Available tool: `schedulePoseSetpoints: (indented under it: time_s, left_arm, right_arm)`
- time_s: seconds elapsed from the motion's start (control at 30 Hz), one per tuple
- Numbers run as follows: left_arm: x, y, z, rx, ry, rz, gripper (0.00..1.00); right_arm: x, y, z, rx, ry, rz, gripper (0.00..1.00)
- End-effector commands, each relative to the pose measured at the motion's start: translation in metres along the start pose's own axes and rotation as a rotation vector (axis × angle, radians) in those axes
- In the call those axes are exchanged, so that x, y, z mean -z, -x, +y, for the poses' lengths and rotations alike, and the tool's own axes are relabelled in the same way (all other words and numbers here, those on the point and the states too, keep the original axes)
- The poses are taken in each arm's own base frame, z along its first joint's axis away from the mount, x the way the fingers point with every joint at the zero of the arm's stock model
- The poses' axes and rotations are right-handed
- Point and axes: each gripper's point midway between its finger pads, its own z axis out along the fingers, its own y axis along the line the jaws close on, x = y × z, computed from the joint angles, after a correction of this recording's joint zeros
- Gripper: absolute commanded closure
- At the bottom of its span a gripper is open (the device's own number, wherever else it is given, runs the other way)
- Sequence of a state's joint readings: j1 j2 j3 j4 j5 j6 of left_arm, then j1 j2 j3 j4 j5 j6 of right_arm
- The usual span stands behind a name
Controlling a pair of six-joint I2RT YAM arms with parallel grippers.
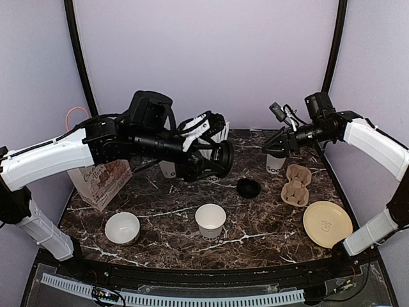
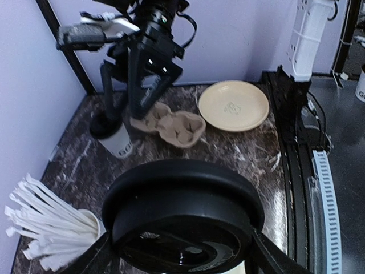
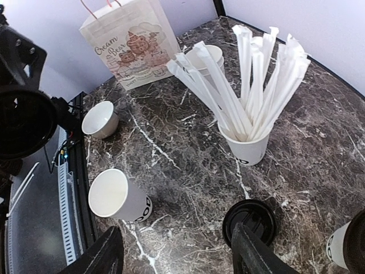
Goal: Pack the takeout coffee
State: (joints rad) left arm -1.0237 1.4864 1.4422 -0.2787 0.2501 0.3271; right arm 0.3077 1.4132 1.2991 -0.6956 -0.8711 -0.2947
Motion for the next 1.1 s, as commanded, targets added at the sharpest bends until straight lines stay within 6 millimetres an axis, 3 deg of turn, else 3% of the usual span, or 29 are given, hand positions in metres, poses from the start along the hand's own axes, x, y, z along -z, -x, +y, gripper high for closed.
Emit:
schedulePoseSetpoints:
  time_s: [0.0, 0.17, 0.5, 1.07]
  left_arm:
    - [0.013, -0.068, -0.033, 0.086, -0.107, 0.350, 0.34]
    - [0.005, -0.096, -0.040, 0.078, -0.112, 0.530, 0.35]
    - [-0.021, -0.128, -0.052, 0.055, -0.151, 0.711, 0.37]
    - [-0.032, -0.154, -0.054, 0.006, -0.107, 0.846, 0.38]
  right_arm:
    - [-0.011, -0.010, -0.010, -0.045, -0.018, -0.014, 0.35]
    - [-0.025, -0.034, -0.002, -0.117, 0.078, 0.028, 0.36]
    - [-0.051, -0.066, 0.027, -0.114, 0.197, 0.133, 0.36]
    - [-0.061, -0.076, 0.031, -0.112, 0.219, 0.158, 0.37]
